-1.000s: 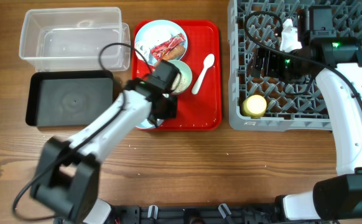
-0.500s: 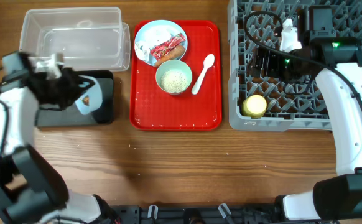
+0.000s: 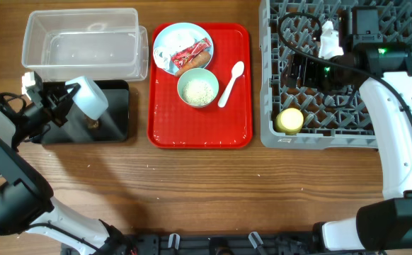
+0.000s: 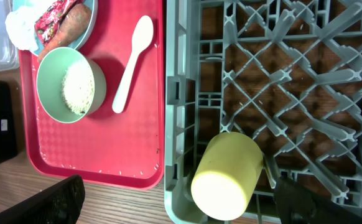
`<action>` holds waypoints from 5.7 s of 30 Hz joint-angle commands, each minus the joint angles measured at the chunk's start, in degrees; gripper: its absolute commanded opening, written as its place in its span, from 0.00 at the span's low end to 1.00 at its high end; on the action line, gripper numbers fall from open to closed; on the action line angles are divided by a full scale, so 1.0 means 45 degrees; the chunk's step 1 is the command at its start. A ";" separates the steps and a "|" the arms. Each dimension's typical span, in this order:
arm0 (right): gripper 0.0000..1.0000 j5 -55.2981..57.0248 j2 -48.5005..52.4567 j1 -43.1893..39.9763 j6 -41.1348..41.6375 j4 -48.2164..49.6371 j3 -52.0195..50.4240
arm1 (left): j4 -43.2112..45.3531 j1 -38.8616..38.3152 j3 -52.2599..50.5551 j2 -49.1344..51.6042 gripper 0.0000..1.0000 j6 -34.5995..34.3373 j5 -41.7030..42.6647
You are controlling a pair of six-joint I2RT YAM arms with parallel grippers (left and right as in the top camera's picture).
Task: Sort waste into correct bins and load items into the dishwasher rack
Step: 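Tip the blue bowl over the black tray to dump the scrap, then set the blue bowl back on the red tray, then grasp the green bowl of rice with left gripper, then tilt the green bowl over the black tray to pour out rice, then return the empty green bowl to the red tray and release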
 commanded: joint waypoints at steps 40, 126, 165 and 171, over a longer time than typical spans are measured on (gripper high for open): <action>0.98 -0.0214 -0.0049 0.0044 -0.0262 0.0321 0.0199 | -0.1214 -1.6592 0.2035 -0.1457 0.61 -0.0578 -2.1930; 0.99 -0.0214 -0.0049 0.0044 -0.0597 -0.0107 0.0194 | -0.1214 -0.0126 0.1778 -0.0185 0.04 0.0165 0.0593; 0.99 -0.0219 -0.0049 0.0044 -0.1219 -0.0311 0.0194 | 0.2059 -1.6791 0.1778 -0.1258 0.04 -0.0607 -2.1998; 0.99 -0.0243 -0.0049 0.0044 -0.1209 -0.0321 0.0194 | 0.2856 -1.7000 0.1783 -0.0330 0.14 -0.0612 -2.2022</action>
